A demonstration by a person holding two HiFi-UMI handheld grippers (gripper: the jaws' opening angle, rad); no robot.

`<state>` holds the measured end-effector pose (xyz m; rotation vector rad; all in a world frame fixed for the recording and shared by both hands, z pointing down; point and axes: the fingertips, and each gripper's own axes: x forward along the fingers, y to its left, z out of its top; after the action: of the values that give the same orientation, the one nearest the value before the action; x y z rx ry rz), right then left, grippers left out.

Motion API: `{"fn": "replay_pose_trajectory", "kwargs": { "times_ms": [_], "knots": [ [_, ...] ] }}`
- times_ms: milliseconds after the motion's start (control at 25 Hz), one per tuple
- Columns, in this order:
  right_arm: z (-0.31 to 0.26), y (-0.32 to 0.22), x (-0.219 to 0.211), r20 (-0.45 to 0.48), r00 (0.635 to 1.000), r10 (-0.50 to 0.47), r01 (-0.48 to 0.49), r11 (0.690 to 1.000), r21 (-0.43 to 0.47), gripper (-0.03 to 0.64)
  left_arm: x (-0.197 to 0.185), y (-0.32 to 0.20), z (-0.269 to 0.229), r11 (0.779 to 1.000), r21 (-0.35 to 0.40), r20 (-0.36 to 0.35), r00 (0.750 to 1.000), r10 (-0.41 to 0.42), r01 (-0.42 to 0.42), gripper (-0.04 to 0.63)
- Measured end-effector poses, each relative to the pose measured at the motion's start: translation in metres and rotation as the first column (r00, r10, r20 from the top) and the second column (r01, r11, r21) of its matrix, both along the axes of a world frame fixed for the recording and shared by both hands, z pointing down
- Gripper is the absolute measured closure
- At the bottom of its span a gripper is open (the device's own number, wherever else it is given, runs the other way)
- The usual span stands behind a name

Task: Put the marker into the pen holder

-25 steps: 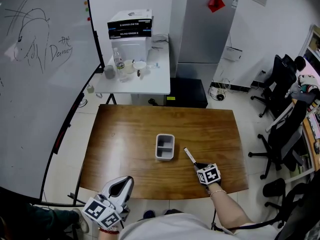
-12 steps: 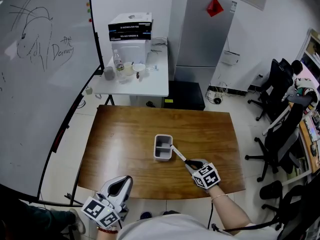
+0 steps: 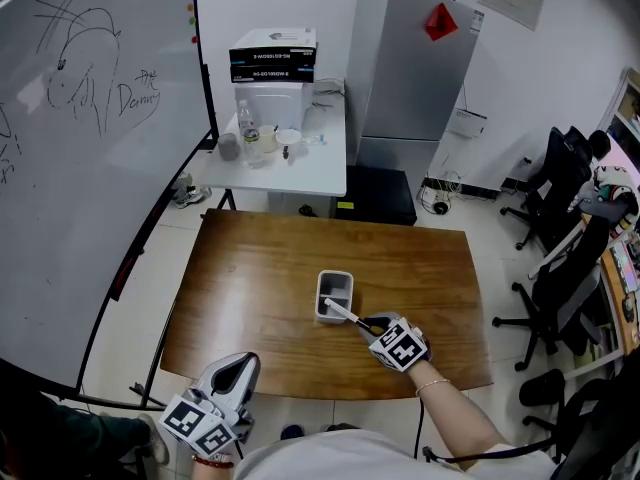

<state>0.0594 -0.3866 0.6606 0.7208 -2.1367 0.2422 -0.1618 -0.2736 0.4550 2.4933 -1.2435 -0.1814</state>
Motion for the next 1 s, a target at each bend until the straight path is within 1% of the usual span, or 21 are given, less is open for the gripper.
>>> {"fn": "replay_pose_trajectory", "kwargs": {
  "times_ms": [160, 360, 440, 480, 560, 840, 1000],
  "knots": [
    [0.002, -0.008, -0.006, 0.008, 1.000, 0.009, -0.009, 1.000, -0.001, 0.549, -0.012, -0.001, 0.000, 1.000, -0.001, -0.006, 1.000, -0.026, 0.026, 0.607],
    [-0.004, -0.017, -0.009, 0.041, 0.998, 0.040, -0.042, 0.998, 0.042, 0.549, -0.011, -0.002, 0.001, 1.000, -0.001, -0.006, 1.000, -0.027, 0.027, 0.607],
    [-0.009, -0.020, -0.010, 0.061, 0.996, 0.060, -0.064, 0.995, 0.071, 0.546, -0.010, -0.002, 0.001, 1.000, -0.002, -0.007, 1.000, -0.022, 0.022, 0.607],
    [-0.013, -0.022, -0.011, 0.074, 0.995, 0.067, -0.074, 0.993, 0.090, 0.528, -0.010, -0.002, 0.000, 1.000, -0.004, -0.007, 1.000, -0.019, 0.019, 0.607],
    [-0.020, -0.025, -0.012, 0.091, 0.993, 0.078, -0.088, 0.989, 0.122, 0.520, -0.008, -0.002, 0.001, 1.000, -0.005, -0.006, 1.000, -0.014, 0.014, 0.607],
    [-0.037, -0.019, -0.007, 0.127, 0.986, 0.112, -0.131, 0.979, 0.158, 0.528, -0.006, 0.001, -0.001, 1.000, -0.005, -0.013, 1.000, 0.006, -0.006, 0.607],
    [-0.047, -0.004, 0.000, 0.160, 0.972, 0.172, -0.204, 0.957, 0.207, 0.531, -0.004, 0.010, 0.003, 0.999, -0.015, -0.020, 0.999, 0.049, -0.049, 0.607]
  ]
}}
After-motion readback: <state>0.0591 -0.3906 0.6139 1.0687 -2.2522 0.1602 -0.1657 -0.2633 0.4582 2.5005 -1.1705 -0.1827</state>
